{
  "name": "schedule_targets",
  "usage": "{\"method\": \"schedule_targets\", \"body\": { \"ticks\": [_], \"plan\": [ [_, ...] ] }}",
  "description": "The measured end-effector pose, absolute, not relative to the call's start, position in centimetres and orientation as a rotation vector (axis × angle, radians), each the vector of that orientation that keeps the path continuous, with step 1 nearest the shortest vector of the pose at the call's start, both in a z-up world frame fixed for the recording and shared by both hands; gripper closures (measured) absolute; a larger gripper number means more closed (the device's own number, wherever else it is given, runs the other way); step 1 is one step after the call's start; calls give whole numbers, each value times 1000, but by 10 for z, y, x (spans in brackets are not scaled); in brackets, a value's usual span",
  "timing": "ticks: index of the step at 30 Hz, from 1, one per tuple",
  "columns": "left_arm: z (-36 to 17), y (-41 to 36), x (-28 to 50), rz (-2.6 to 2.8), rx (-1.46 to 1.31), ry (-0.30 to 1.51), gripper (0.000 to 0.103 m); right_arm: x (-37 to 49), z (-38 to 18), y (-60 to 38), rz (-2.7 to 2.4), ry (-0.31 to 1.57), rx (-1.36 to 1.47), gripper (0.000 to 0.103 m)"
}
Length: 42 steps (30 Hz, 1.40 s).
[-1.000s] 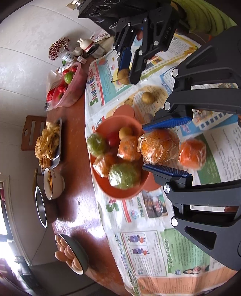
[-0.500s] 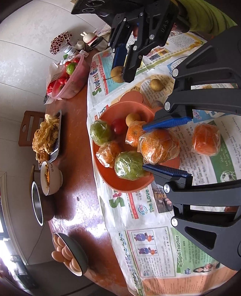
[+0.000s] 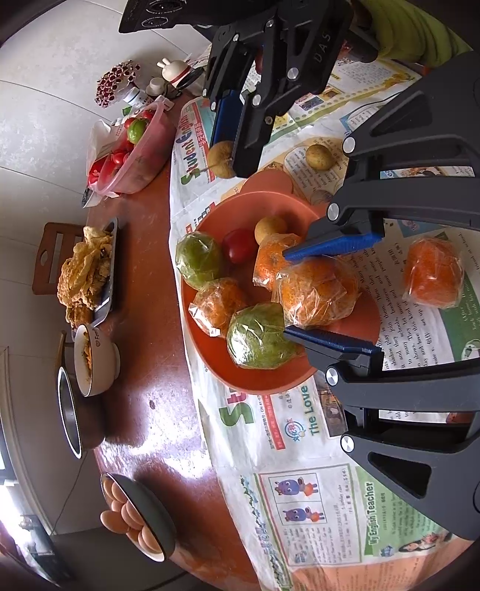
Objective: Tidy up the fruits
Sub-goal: 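Carry the bagged mandarin and the brown fruit over the orange bowl, then lower both fruits into the bowl and open right gripper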
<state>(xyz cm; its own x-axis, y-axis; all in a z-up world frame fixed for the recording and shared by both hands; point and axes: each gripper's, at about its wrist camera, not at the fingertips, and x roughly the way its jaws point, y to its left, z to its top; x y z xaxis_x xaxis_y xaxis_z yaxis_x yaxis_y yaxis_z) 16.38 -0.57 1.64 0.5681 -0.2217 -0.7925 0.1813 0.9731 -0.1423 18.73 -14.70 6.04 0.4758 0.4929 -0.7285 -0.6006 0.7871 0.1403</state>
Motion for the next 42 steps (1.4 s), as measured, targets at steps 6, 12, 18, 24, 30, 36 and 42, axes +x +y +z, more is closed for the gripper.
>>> {"method": "schedule_targets", "body": {
  "ticks": [6, 12, 18, 24, 30, 36, 42],
  "plan": [
    [16, -2, 169, -235, -55, 930, 74, 193, 58, -141, 673, 847, -142, 77],
    [14, 4, 171, -230, -71, 925, 74, 199, 53, -142, 657, 860, -144, 77],
    [11, 10, 174, -222, -84, 923, 74, 203, 47, -136, 653, 875, -159, 77],
    [9, 14, 177, -219, -97, 923, 74, 204, 42, -132, 653, 887, -179, 77],
    [7, 15, 179, -216, -100, 923, 74, 206, 37, -127, 656, 899, -198, 77],
    [6, 16, 179, -216, -102, 924, 74, 208, 34, -124, 664, 908, -199, 76],
    [6, 16, 179, -216, -103, 924, 74, 209, 33, -123, 665, 910, -200, 76]
  ]
}}
